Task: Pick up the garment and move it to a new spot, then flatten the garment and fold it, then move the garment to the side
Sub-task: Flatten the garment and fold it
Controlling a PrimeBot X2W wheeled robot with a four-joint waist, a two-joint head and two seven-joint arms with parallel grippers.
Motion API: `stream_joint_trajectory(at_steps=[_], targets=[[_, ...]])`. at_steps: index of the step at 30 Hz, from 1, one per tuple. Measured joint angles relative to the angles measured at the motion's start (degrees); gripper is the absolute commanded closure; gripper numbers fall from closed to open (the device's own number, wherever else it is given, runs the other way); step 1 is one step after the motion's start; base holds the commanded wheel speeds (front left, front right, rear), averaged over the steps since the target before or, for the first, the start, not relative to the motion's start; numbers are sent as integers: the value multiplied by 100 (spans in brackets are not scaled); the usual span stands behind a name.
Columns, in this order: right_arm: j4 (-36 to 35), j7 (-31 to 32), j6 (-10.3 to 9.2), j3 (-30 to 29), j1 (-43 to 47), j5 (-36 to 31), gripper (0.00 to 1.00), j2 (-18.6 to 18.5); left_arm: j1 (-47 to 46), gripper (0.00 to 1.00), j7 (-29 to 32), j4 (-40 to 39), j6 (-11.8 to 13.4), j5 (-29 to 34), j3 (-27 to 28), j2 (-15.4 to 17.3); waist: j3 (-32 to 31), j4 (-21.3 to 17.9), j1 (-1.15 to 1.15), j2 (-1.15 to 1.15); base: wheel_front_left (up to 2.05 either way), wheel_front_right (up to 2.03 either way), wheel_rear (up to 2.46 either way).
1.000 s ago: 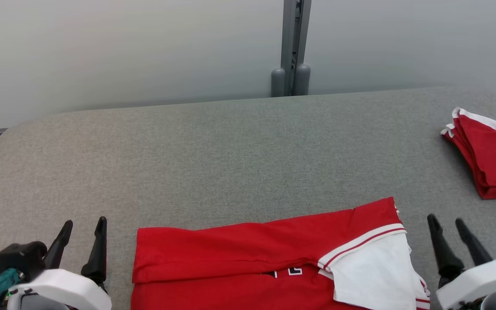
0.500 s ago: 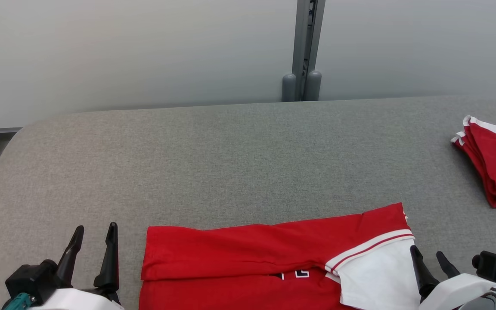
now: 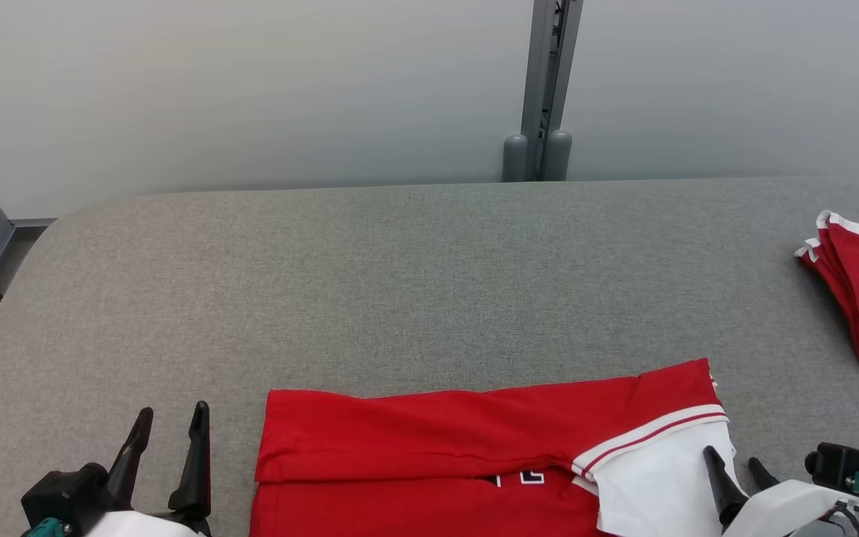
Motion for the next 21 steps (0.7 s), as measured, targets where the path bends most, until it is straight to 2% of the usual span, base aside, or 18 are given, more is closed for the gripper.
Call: stream_joint_trajectory(at_steps=[7, 8, 10, 11, 21], targets=[[380, 403, 0, 244, -208, 237, 0, 133, 14, 0, 0, 147, -118, 97, 42, -99, -11, -20, 0, 0, 0, 0, 0], [412, 469, 0, 343, -252, 320, 37, 143, 10, 0, 0, 177, -145, 109, 42, -109, -17, -10, 0, 0, 0, 0, 0], [432, 467, 0, 410, -272, 393, 95, 147, 9, 0, 0, 197, -160, 120, 44, -113, -21, 4, 0, 0, 0, 0, 0], [443, 464, -1, 439, -281, 432, 100, 143, 3, 0, 0, 207, -162, 132, 45, -119, -21, 12, 0, 0, 0, 0, 0], [457, 46, 0, 654, -454, 603, 100, -43, -12, 0, 0, 272, -216, 172, 62, -188, -33, 4, 0, 0, 0, 0, 0]])
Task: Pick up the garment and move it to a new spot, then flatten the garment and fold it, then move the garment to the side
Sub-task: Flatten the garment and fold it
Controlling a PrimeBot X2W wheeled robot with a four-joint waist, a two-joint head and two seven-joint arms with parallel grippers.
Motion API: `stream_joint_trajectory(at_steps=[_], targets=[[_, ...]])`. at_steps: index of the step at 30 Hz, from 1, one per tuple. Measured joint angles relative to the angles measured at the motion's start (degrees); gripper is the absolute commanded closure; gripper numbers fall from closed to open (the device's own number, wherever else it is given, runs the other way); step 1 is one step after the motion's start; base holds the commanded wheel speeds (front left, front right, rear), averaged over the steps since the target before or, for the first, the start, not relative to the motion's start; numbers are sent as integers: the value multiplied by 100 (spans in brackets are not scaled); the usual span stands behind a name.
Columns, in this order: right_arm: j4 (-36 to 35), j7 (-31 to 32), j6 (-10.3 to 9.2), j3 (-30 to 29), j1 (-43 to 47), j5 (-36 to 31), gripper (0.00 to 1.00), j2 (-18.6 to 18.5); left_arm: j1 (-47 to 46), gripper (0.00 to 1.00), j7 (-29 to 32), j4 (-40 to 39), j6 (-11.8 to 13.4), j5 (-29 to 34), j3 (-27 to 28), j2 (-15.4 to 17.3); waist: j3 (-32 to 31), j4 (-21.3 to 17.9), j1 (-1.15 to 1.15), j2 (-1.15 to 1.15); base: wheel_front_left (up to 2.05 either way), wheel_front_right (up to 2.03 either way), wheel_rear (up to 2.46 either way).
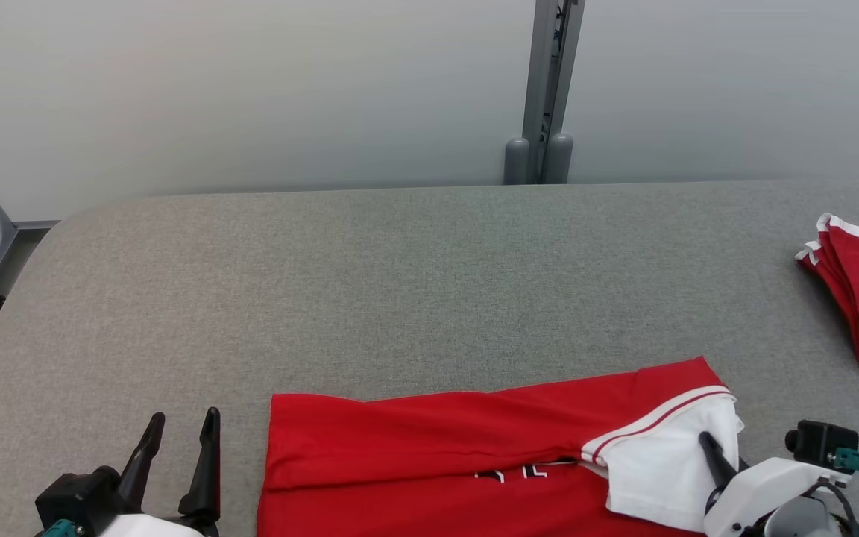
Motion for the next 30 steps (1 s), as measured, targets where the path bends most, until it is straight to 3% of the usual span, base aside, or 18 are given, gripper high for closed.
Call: stream_joint_trajectory(at_steps=[12, 17, 25, 30], targets=[[-102, -237, 0, -296, -305, -76, 100, -798, 2, 0, 0, 78, -114, 26, -1, -83, -23, -240, 0, 0, 0, 0, 0], [-372, -242, 0, -323, -350, -245, 100, -865, 1, 0, 0, 118, -144, 52, 4, -123, -35, -297, 0, 0, 0, 0, 0], [-1737, -277, 0, -412, -3, -837, 100, -679, 5, 0, 0, 164, -153, 75, 79, -169, -109, -246, 0, 0, 0, 0, 0], [-3136, 227, 0, -405, 538, -1380, 100, -380, 74, 0, 0, 157, -143, 77, 124, -172, -137, -173, 0, 0, 0, 0, 0]])
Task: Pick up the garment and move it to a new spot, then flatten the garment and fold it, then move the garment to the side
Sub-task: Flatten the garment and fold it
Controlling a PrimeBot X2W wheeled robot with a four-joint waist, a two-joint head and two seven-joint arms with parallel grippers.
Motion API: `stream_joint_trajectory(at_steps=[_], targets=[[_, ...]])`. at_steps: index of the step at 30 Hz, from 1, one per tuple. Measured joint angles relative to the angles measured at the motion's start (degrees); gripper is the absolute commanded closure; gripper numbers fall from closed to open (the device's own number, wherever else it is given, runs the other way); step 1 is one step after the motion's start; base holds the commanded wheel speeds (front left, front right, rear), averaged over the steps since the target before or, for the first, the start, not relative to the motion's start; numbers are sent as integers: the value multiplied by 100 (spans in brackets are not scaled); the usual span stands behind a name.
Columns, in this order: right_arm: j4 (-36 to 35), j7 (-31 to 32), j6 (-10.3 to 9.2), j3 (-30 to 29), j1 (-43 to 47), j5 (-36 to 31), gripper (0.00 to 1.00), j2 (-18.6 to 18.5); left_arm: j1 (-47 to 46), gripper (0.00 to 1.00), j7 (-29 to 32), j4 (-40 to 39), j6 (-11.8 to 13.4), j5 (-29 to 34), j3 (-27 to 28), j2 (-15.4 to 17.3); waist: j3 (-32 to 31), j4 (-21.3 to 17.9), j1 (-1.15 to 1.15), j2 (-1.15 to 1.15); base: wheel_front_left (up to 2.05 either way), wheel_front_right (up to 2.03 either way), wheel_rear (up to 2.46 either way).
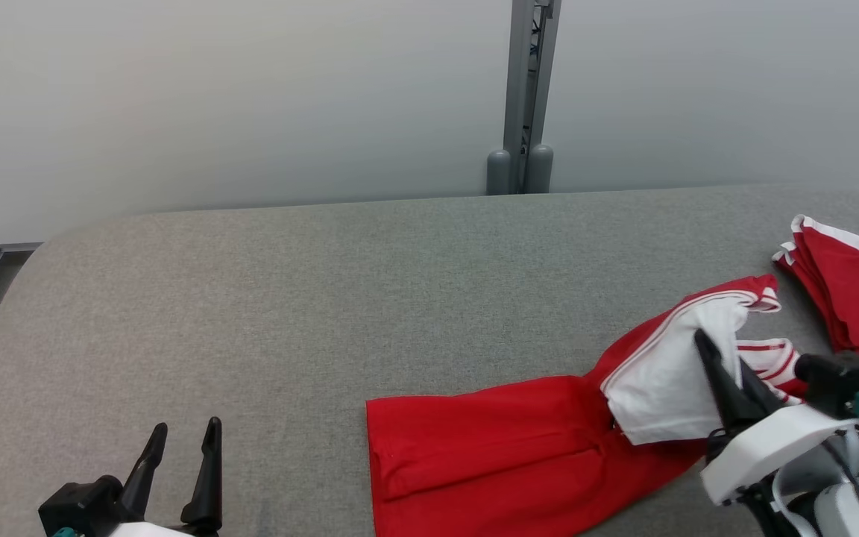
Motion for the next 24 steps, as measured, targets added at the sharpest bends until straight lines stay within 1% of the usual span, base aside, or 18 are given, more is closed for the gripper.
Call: stream_joint_trajectory(at_steps=[5, 8, 10, 13, 17, 24], targets=[[-1226, 689, 0, 290, 425, -508, 100, 387, -2, 0, 0, 23, -2, 0, 16, 5, -2, 113, 0, 0, 0, 0, 0], [-1623, 1068, 0, 591, 591, -638, 100, 563, -9, 0, 1, 52, -10, 0, 2, 2, -1, 204, 0, 0, 0, 0, 0], [-1699, 1250, 0, 773, 650, -645, 100, 641, -18, 0, 1, 89, -36, -2, 1, 4, 2, 277, 0, 0, 0, 0, 0], [-1597, 1407, 0, 983, 662, -673, 100, 706, -51, 0, 3, 129, -54, -2, -25, -2, 9, 400, 0, 0, 0, 0, 0], [-1157, 1448, 0, 1092, 650, -656, 100, 820, -115, 0, 11, 211, -97, -4, -47, -4, 19, 595, 0, 0, 0, 0, 0], [-186, 1146, 0, 1156, 421, -446, 100, 943, -132, 0, 27, 309, -112, -11, -81, -3, 24, 921, 0, 0, 0, 0, 0]])
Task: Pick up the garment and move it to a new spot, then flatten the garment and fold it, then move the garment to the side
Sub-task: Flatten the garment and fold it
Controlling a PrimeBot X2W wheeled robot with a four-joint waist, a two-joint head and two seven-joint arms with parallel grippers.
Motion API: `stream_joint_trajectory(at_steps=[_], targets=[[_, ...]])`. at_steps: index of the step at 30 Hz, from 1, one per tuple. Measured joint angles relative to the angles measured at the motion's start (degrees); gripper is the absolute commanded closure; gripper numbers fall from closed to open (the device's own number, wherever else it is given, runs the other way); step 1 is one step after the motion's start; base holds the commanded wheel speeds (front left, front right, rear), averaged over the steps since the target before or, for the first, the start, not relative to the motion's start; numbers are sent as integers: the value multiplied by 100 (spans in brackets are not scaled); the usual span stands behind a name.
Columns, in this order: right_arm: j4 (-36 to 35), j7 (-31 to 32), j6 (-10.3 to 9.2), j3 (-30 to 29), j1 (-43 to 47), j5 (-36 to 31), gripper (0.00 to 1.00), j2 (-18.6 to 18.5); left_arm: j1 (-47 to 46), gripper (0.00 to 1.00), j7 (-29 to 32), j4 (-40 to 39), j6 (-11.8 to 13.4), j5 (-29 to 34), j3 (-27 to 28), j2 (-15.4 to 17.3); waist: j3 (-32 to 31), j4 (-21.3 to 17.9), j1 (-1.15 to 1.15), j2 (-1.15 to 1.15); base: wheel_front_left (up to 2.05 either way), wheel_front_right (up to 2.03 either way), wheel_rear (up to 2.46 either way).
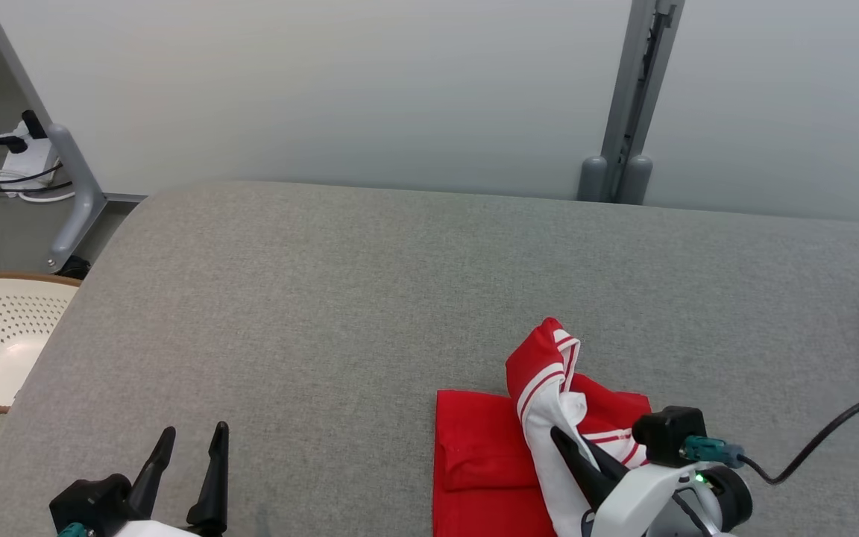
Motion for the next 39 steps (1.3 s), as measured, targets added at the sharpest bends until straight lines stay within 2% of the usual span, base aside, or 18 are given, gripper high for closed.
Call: stream_joint_trajectory(at_steps=[5, 6, 7, 8, 9, 10, 11, 18, 23, 26, 31, 39], targets=[[525, -254, 0, 443, -270, 548, 98, 12, -37, 0, 7, 30, -16, -1, -37, -3, -7, 156, 0, 0, 0, 0, 0], [619, -296, 0, 559, -337, 631, 92, 12, -49, 0, 7, 45, -16, -1, -41, -1, -8, 178, 0, 0, 0, 0, 0], [701, -328, 0, 662, -396, 725, 80, 13, -57, 0, 7, 57, -16, -1, -43, 1, -9, 195, 0, 0, 0, 0, 0], [780, -372, 0, 745, -448, 804, 75, 14, -62, 0, 7, 64, -16, -1, -47, 0, -10, 211, 0, 0, 0, 0, 0], [854, -420, 0, 839, -496, 883, 65, 14, -62, 0, 7, 66, -16, -1, -60, -4, -12, 225, 0, 0, 0, 0, 0], [920, -478, 0, 895, -538, 961, 42, 15, -63, 0, 7, 66, -14, -1, -67, -10, -15, 234, 0, 0, 0, 0, 0], [983, -530, 0, 955, -587, 1035, 0, 16, -63, 0, 7, 66, -13, -1, -71, -14, -18, 239, 0, 0, 0, 0, 0], [958, -977, 0, 1389, -820, 1939, 0, 21, -70, 0, 7, 122, -8, -37, -67, -10, -33, 194, 0, 0, 0, 0, 0], [722, -1256, 0, 1336, -992, 2213, 0, 21, -69, 0, 5, 109, 9, -45, -63, -2, -43, 65, 0, 0, 0, 0, 0], [420, -1360, 0, 937, -1056, 2100, 0, -29, -54, 0, 0, 85, 21, -46, -56, -1, -67, -57, 0, 0, 0, 0, 0], [-5, -1349, 0, 216, -1033, 1650, 0, -412, -15, 0, -3, 26, 36, -42, -52, -24, -99, -232, 0, 0, 0, 0, 0], [-444, -1258, 0, -801, -358, 877, 0, -600, 25, 0, -25, -216, 86, 89, 134, -87, -152, -458, 0, 0, 0, 0, 0]])
